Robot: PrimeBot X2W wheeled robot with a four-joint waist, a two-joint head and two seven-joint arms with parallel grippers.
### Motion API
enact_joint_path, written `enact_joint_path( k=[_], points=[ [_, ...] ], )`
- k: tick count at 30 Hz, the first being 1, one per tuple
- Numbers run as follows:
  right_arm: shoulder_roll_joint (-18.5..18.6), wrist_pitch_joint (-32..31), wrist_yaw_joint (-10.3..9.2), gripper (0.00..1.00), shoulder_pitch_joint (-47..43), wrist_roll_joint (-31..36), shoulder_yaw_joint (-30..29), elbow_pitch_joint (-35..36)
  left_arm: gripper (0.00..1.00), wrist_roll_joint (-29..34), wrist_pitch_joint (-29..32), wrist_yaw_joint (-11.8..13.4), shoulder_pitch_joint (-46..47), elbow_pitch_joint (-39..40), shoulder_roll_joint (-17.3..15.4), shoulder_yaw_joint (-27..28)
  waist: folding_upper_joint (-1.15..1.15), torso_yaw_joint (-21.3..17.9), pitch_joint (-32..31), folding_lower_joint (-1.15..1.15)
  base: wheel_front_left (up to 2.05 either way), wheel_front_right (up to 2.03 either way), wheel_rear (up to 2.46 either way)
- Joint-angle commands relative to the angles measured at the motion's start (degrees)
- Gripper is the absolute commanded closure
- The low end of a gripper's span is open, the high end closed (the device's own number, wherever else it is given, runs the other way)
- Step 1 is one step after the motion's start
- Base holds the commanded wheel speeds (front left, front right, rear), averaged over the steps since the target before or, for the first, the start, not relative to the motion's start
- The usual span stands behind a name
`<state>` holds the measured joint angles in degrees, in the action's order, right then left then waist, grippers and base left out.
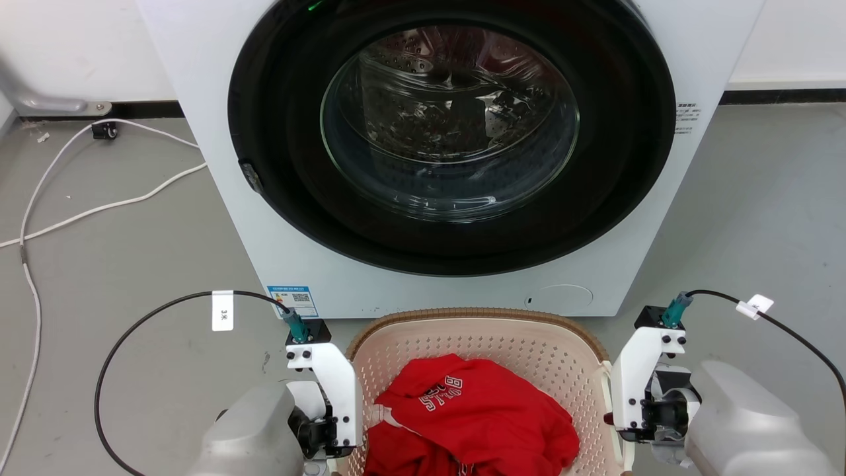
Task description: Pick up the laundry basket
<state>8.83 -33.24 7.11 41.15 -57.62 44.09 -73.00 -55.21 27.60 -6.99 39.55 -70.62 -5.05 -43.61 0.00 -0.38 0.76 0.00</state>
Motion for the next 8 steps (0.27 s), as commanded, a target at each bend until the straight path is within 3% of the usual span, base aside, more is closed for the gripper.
enact_joint_path(
  k=[1,8],
  points=[
    [-2.1,0.2,0.69,1.00,0.6,-0.6,0.2,0.8,1.00,-0.7,-0.3,-0.9,-0.2,1.3,2.1,-0.1,0.00,0.0,0.0,0.00,0.00,0.00,0.00],
    [-2.2,0.4,0.69,1.00,0.6,-0.8,0.3,0.6,1.00,-1.4,-0.6,-0.9,-0.5,1.4,1.9,-0.8,0.00,-0.1,0.0,0.00,0.00,0.00,0.00]
  ],
)
